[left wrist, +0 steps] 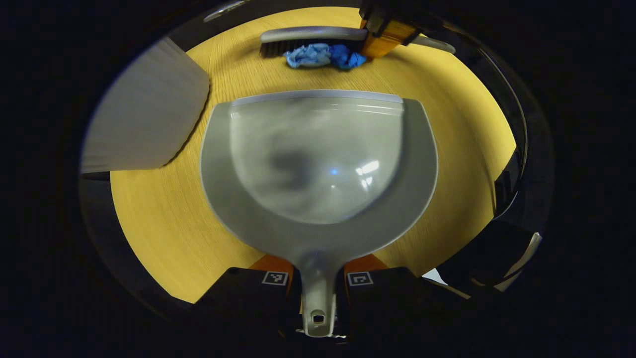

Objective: Pick up the small broom and dustpan from the desktop, sweep the trash into the dustpan with the broom, and then empty the trash into the garbage bin.

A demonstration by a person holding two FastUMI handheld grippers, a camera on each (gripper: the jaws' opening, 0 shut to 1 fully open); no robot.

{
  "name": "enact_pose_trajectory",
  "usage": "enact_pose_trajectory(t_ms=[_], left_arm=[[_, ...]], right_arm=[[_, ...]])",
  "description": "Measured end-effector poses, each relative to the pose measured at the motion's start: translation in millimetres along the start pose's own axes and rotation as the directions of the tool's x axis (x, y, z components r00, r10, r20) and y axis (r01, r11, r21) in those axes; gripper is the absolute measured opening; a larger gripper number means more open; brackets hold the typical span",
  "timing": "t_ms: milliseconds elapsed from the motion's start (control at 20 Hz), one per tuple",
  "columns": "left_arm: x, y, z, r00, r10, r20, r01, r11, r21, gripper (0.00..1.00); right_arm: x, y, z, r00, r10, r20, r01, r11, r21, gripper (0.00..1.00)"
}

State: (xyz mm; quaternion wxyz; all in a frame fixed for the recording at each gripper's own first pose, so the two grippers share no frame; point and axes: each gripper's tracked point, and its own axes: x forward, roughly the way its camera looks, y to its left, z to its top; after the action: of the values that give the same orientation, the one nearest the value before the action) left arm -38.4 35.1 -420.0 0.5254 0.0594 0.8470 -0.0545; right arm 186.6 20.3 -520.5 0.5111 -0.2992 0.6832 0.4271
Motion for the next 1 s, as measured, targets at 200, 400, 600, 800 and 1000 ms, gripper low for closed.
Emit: enact_pose_trajectory(t_ms=[200,400,600,800,1000], left_arm=[[-0.1,-0.7,-0.7,1.000,-0.020,0.012,0.020,1.000,0.020,0.27],[-1.7,0.6,0.2,1.000,0.023,0.014,-0.024,0.997,0.076,0.27],[0.4,1.9,0.7,0.995,0.033,0.098,-0.036,0.999,0.022,0.28],[-3.9,-5.2,4.4,0.972,0.050,0.228,-0.036,0.997,-0.063,0.27],[-15.5,-14.6,20.6,0.901,0.048,0.432,0.008,0.992,-0.127,0.27]], right_arm=[[-4.1,17.9,-10.9,0.958,0.287,-0.009,-0.287,0.958,0.011,0.23],[-16.2,28.4,-8.6,0.859,0.511,0.046,-0.512,0.848,0.140,0.23],[-30.3,-0.7,1.0,0.848,0.444,0.288,-0.514,0.822,0.246,0.23],[-56.6,-6.2,-16.7,0.789,0.265,0.555,-0.499,0.803,0.326,0.23],[-60.5,3.4,-30.7,0.678,0.096,0.729,-0.531,0.749,0.395,0.23]])
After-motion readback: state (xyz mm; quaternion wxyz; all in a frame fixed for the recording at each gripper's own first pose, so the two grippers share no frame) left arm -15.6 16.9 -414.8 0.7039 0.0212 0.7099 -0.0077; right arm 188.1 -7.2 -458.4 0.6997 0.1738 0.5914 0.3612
